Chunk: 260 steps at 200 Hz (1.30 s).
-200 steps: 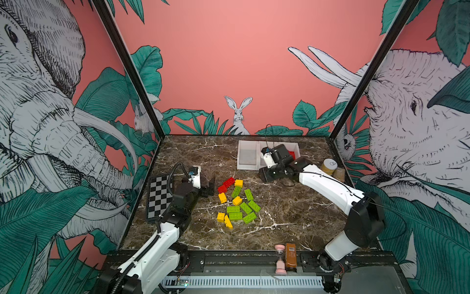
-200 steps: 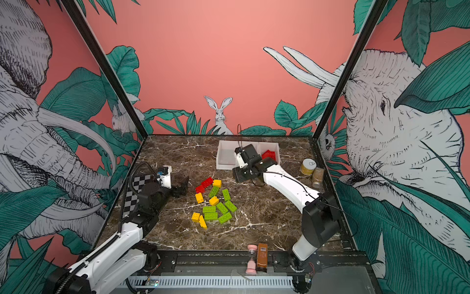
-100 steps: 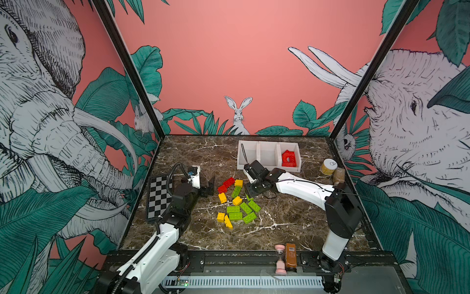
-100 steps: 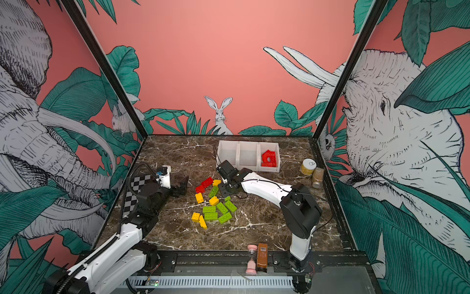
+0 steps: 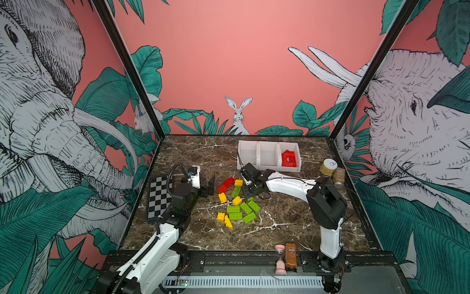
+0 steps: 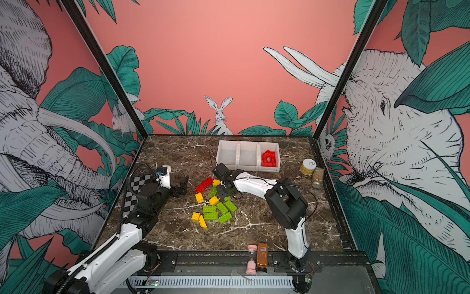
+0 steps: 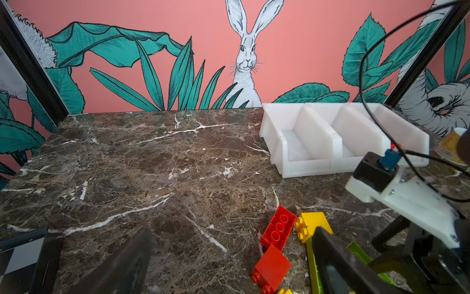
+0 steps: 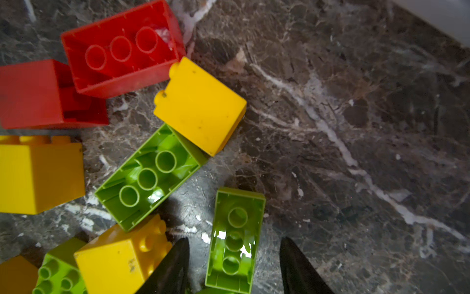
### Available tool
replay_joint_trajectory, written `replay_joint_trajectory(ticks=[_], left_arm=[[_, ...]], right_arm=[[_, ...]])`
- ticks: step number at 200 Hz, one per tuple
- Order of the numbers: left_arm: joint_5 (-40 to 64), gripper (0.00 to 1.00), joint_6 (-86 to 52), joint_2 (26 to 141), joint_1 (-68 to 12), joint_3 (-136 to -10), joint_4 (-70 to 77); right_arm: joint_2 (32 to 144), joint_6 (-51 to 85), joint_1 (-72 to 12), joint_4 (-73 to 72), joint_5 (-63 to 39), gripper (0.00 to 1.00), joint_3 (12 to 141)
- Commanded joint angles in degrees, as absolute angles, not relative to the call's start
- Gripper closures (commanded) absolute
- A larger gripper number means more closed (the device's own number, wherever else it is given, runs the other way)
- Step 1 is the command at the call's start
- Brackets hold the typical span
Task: Sort the legos into containers by color
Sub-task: Pick up the lego from the center of the table.
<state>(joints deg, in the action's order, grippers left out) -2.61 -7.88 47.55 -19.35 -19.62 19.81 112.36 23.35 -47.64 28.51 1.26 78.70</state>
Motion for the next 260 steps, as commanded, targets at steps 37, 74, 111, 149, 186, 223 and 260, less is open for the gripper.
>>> replay_joint_trajectory(ticks=[37,74,111,149,186,223,260], left_arm=[[-3.05,0.01,-7.55,46.56,-19.51,-18.9,20.0],[-3.03,0.02,-7.56,46.57,-19.56,-18.9,20.04],[-3.05,0.02,-7.58,46.58,-19.57,-18.9,19.97],[-3.06,0.01,-7.58,46.4,-19.51,-18.88,19.95],[-3.11,0.02,-7.56,46.32,-19.51,-18.86,19.86],[-3.1,0.02,-7.52,46.12,-19.52,-18.9,19.78],[-3.09,0.02,-7.53,46.05,-19.51,-18.92,19.78]], right_arm=[[114.82,22.75,-47.81,28.17,2.24,0.49,80.33],[115.86,22.68,-47.81,27.87,1.57,0.54,80.68],[115.67,22.64,-47.81,27.82,1.51,0.61,80.58],[115.41,22.42,-47.71,27.87,1.69,0.65,79.98],[112.04,22.19,-46.36,26.71,0.97,0.69,78.99],[106.47,20.3,-43.02,26.67,0.69,0.71,78.63],[103.23,15.75,-37.91,29.46,1.73,0.72,81.2]])
